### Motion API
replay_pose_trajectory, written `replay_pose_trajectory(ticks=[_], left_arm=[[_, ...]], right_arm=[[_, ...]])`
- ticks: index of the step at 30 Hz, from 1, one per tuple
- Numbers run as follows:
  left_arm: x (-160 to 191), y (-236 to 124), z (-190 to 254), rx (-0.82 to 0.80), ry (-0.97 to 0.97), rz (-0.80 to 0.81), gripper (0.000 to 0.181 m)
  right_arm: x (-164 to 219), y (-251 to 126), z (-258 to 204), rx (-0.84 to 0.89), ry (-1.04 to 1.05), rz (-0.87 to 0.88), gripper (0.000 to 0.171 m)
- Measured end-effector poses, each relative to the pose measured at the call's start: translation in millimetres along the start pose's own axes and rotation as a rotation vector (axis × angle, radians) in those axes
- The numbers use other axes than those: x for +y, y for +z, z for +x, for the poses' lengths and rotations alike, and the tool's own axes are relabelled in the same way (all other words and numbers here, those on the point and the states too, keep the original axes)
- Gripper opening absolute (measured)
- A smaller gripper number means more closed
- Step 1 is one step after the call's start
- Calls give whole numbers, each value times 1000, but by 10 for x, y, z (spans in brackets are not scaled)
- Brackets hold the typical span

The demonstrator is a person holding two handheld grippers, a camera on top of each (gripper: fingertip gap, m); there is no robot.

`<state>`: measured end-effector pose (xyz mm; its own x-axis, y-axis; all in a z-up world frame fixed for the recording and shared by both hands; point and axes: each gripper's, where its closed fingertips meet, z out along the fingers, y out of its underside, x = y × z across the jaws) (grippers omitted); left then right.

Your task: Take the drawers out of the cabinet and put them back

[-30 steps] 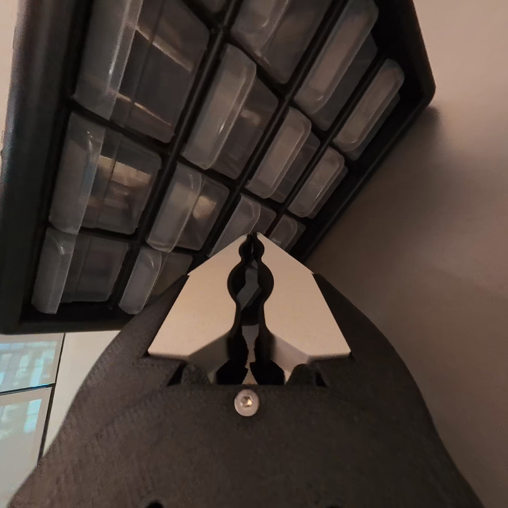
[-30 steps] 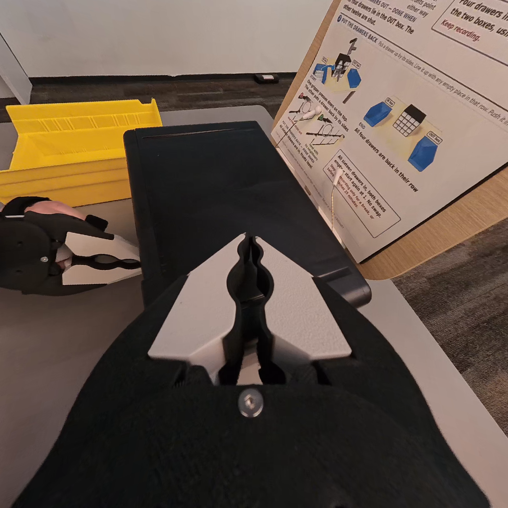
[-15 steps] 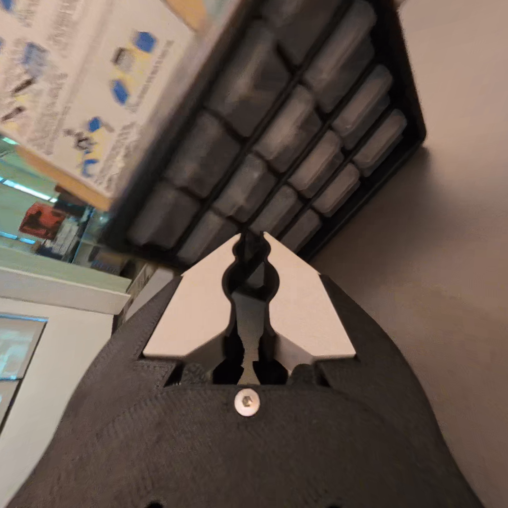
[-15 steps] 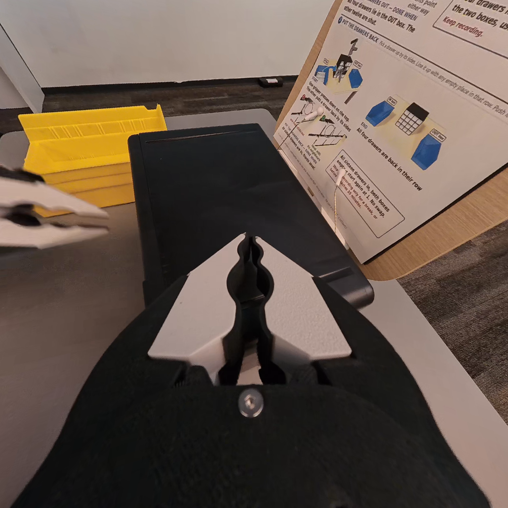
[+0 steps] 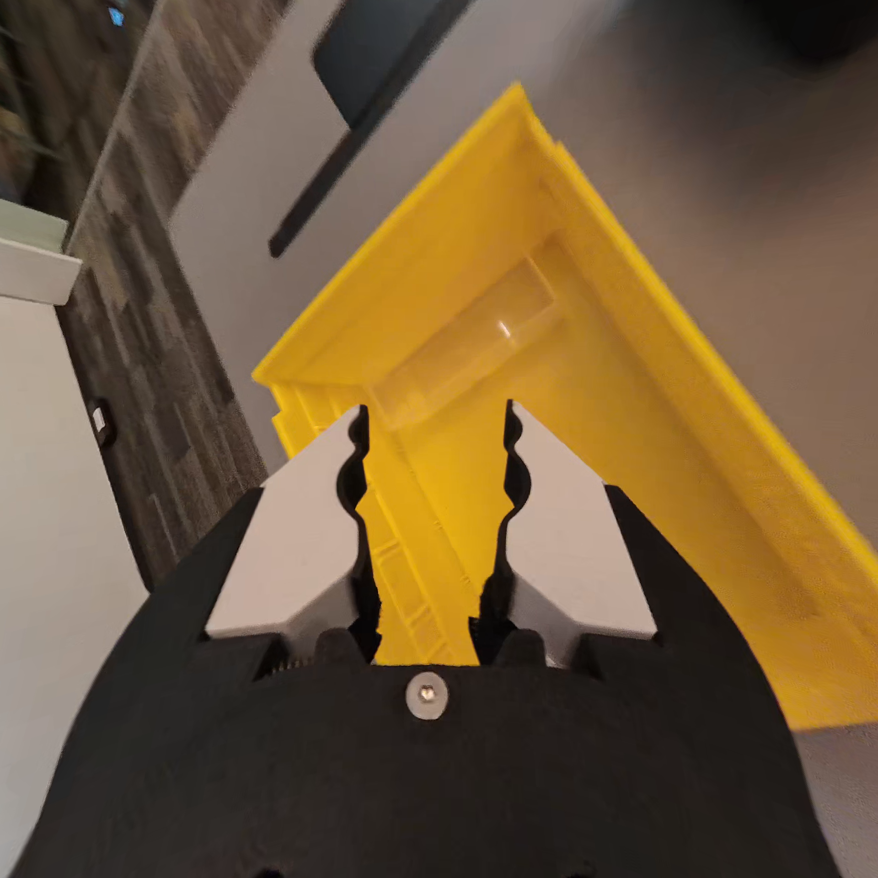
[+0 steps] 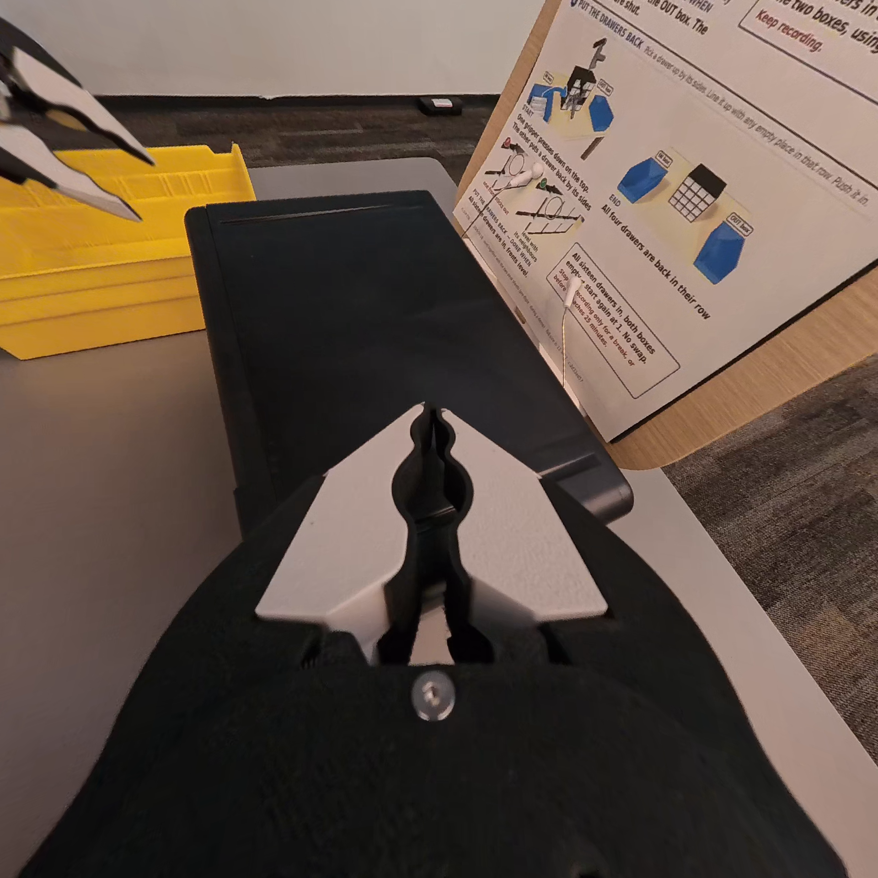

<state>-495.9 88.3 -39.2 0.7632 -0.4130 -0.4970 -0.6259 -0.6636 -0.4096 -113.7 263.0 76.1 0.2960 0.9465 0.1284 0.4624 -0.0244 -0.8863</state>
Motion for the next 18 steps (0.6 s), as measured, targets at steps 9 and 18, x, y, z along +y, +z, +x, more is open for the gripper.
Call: replay_pose_trajectory(ticks=[9,18], left_arm=[[377,980,97,147,50,-202,54],[544,954,144,251,-28,-205,19]], right_arm=[[5,1,15,20,5,-9,0],[14,7,15,35,-15,-27,0]])
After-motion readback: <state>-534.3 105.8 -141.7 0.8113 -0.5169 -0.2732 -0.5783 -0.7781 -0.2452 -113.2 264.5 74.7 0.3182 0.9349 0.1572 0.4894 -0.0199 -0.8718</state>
